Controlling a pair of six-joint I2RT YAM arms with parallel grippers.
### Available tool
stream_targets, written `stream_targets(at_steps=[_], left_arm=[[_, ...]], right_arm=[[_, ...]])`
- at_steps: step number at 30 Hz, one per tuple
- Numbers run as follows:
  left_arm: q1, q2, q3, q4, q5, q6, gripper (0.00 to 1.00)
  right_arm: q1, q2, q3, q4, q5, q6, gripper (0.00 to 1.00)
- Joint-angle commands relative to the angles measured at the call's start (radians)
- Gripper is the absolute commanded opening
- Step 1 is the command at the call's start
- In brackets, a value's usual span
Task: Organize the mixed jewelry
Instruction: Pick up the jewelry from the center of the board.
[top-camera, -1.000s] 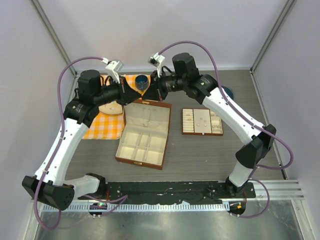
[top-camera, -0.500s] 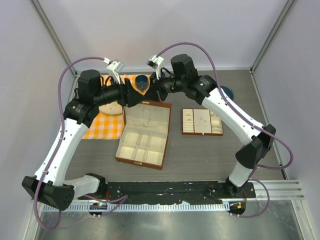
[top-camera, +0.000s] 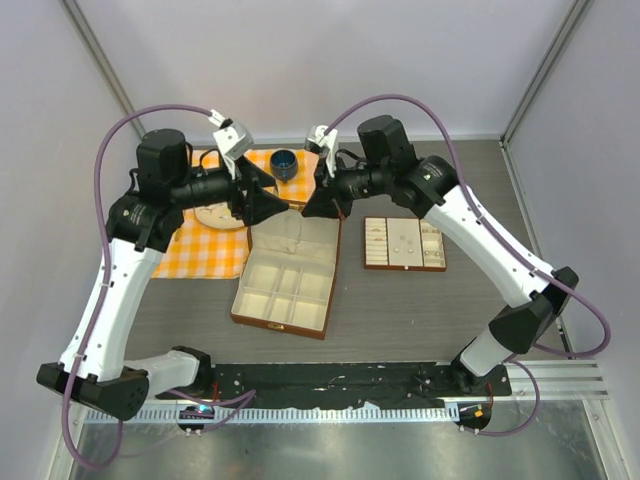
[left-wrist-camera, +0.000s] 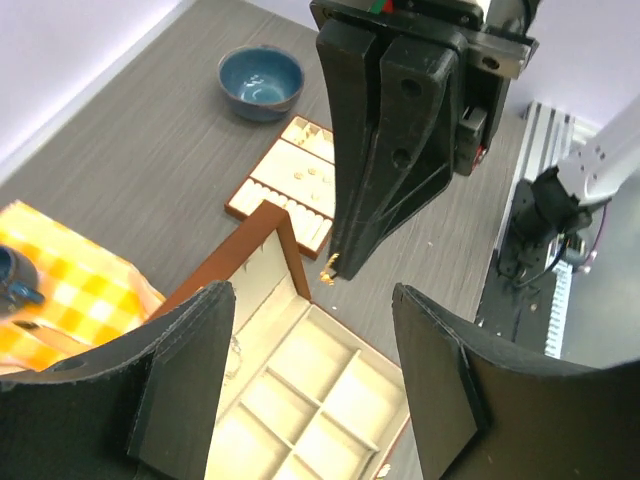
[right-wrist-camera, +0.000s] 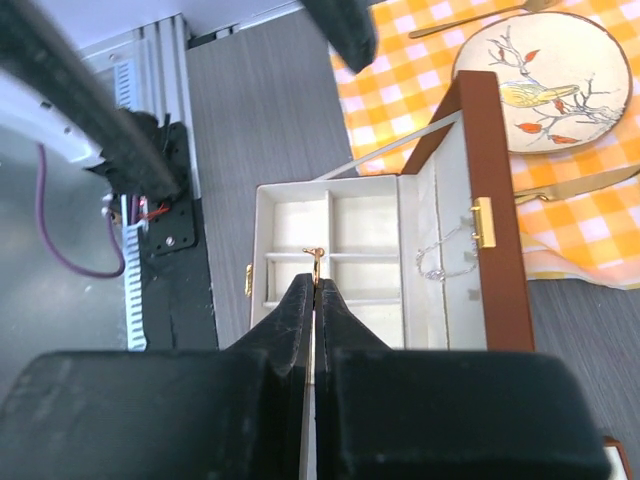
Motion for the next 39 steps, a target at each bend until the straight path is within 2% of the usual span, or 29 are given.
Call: stream_targets(at_steps=[1, 7, 16, 30, 39], left_arm=[[0.004, 0.041, 0.090, -0.175, 0.136, 0.246, 0.68], [-0.011, 0.110, 0.182, -0.295, 0.228, 0.354, 0.63], [-0.065, 0.158, 0.248, -0.358, 0.250, 0.389, 0.60], [-0.171, 0.187, 0.210, -0.333, 0.172, 0.382, 0.49], [-0.174, 0.210, 0.256, -0.442, 0.120, 0.463, 0.41]], right_arm=[[0.006, -0.090, -0.010, -0.053, -0.095, -0.096, 0.01], [0.012, -0.080, -0.001, -0.099, -0.173, -0.125, 0.01], [0.041, -0.070, 0.010, -0.116, -0.137, -0.150, 0.01], [0.072, -0.060, 0.014, -0.107, -0.062, -0.154, 0.01], [0.073, -0.083, -0.010, -0.109, -0.031, -0.173, 0.01]])
